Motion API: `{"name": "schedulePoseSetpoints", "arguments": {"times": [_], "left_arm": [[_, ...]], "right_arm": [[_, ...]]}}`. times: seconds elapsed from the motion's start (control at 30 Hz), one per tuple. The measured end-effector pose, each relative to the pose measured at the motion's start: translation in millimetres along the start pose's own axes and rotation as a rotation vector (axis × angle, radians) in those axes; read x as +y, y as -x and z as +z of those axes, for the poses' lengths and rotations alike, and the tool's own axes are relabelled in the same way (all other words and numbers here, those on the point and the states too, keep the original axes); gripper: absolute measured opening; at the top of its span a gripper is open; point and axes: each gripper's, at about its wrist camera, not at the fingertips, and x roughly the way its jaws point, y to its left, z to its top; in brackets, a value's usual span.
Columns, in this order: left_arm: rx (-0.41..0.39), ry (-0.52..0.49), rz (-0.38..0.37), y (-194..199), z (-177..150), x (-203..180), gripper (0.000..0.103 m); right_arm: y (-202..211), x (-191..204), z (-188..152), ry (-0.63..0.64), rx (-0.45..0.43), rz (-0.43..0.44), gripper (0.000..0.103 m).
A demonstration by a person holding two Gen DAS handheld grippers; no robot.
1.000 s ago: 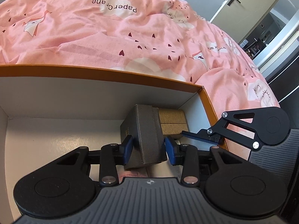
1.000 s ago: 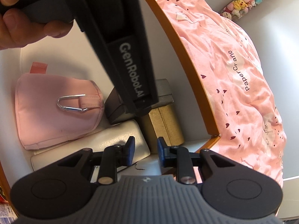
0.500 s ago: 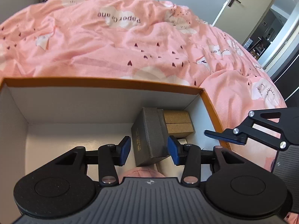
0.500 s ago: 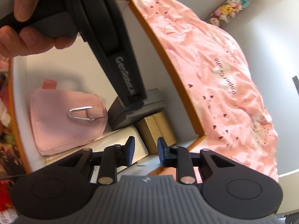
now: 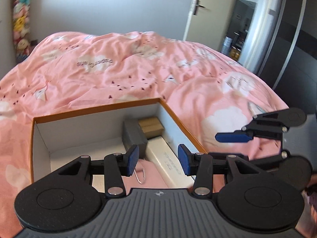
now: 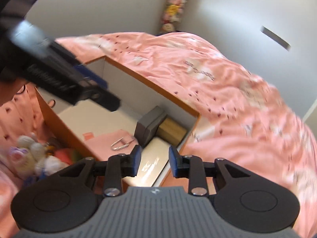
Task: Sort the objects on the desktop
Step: 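Grasp the white tube with the right tool while the left tool approaches the dark red box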
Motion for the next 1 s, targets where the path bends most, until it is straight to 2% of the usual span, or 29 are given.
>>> {"name": "schedulePoseSetpoints", "arguments": {"times": [0.17,0.33,0.4,0.43,0.5,0.63,0.9,1.0], "left_arm": [[0.022,-0.131,-0.051,10,-29,-36,0.051],[0.062,-0.290,-0.043,6,-60,-69,0.051],[0.088,-0.332,-0.053,2,-70,-79,0.051],[0.100,-0.358,-0.062,1,-76,-84,0.051],[0.120,-0.414,-0.066,0,-87,-94,0.051],[0.145,-0.507,-0.021,-2,-107,-105,0.057],[0.175,-0.513,0.000,-1,-123,-112,0.061],[0.176,-0.526,0.016,-2,-125,-116,0.061]], "right_arm": [[9,-7,-37,-0.321,0.143,-0.048,0.032],[17,4,-76,-0.484,0.239,-0.072,0.032],[18,10,-90,-0.536,0.272,-0.095,0.036],[18,14,-95,-0.554,0.291,-0.100,0.043],[19,19,-104,-0.588,0.304,-0.086,0.044],[25,27,-114,-0.631,0.304,-0.087,0.049],[32,31,-132,-0.713,0.327,-0.027,0.049],[31,30,-133,-0.723,0.327,-0.012,0.045]]}}
